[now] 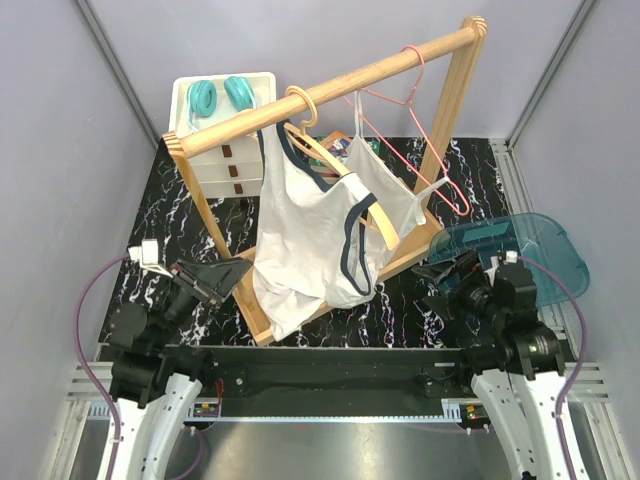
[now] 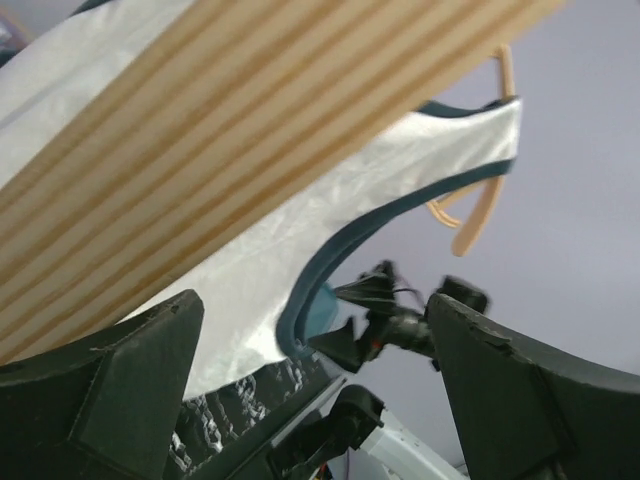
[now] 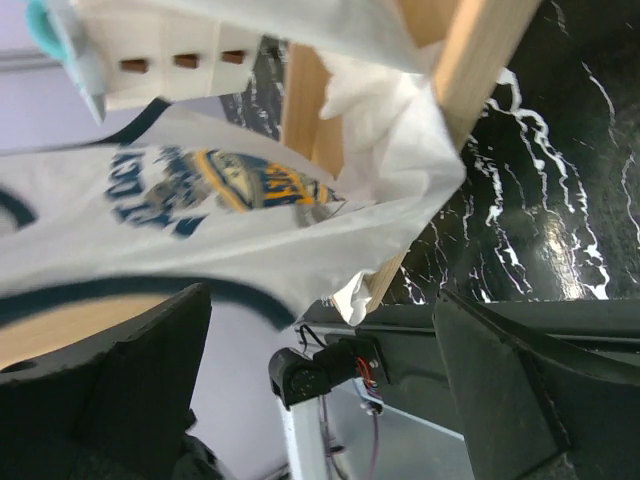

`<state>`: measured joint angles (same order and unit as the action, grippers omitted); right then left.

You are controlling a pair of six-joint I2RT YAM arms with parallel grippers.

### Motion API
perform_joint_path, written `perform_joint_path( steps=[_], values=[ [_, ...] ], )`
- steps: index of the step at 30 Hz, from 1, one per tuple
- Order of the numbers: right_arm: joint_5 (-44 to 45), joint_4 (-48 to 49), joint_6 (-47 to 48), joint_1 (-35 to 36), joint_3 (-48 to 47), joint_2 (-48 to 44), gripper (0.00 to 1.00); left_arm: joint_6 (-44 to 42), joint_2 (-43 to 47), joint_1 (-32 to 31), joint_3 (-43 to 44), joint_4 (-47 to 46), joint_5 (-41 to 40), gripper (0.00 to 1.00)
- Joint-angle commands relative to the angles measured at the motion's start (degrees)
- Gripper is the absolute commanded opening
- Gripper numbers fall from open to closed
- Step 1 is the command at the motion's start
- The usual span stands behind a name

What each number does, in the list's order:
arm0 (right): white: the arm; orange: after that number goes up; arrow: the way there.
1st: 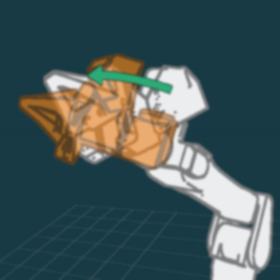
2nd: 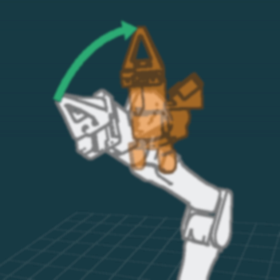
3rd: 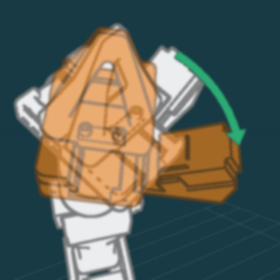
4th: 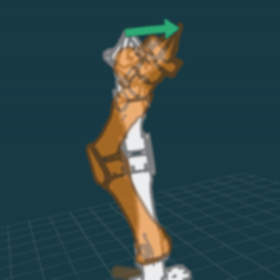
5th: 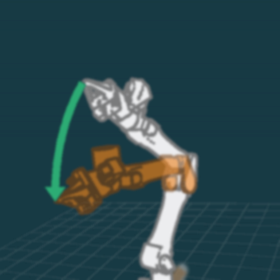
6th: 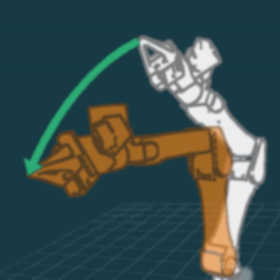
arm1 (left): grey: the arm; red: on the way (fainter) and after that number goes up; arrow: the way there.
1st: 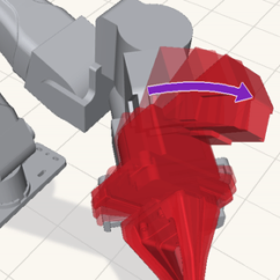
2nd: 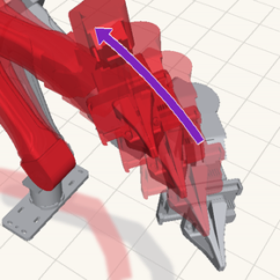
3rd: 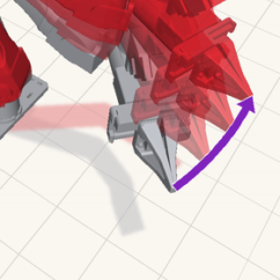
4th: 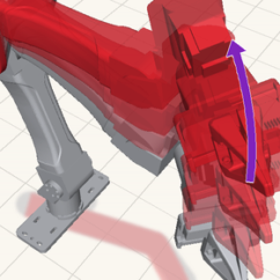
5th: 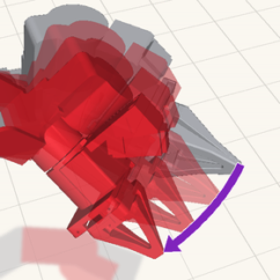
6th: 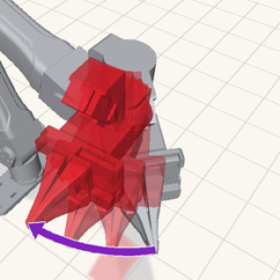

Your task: Remove the tank top from the hanger

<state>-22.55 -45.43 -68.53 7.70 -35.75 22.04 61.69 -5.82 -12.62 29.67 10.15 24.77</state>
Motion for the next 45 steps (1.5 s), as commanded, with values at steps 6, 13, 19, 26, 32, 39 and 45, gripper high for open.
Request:
perform_joint_path(
  steps=[6, 13, 19, 26, 32, 39, 45],
  values=[
    [-3.54, -5.2, 24.83, -0.32, -26.19, 1.41, 1.0, -4.47, -10.78, 0.23, 16.55, 26.76, -3.95, 0.99],
    [-13.13, -7.74, 39.34, -0.32, -51.24, 23.88, 1.0, -2.36, -14.03, 0.23, 18.48, 20.35, 0.0, 0.99],
    [-20.16, -8.88, 41.45, -0.23, -64.87, 36.72, 1.0, -13.07, -22.29, 0.23, 28.84, 20.35, 10.72, 0.99],
    [-3.01, -18.19, 50.6, 22.49, -81.47, 51.6, 1.0, -18.45, -27.83, 0.23, 36.06, 20.35, 22.41, 0.98],
    [2.77, -15.92, 53.76, 30.7, -82.99, 54.68, 1.0, -16.17, -32.49, 0.23, 42.3, 19.38, 31.37, 0.98],
    [11.55, -14.78, 57.37, 36.41, -82.47, 56.53, 0.77, -9.23, -36.45, 0.23, 51.61, 18.41, 30.95, 0.95],
    [12.61, -5.73, 56.41, 38.61, -76.32, 54.34, 0.49, -5.35, -35.67, 0.23, 51.9, 18.24, 29.46, 0.93]
  ],
)
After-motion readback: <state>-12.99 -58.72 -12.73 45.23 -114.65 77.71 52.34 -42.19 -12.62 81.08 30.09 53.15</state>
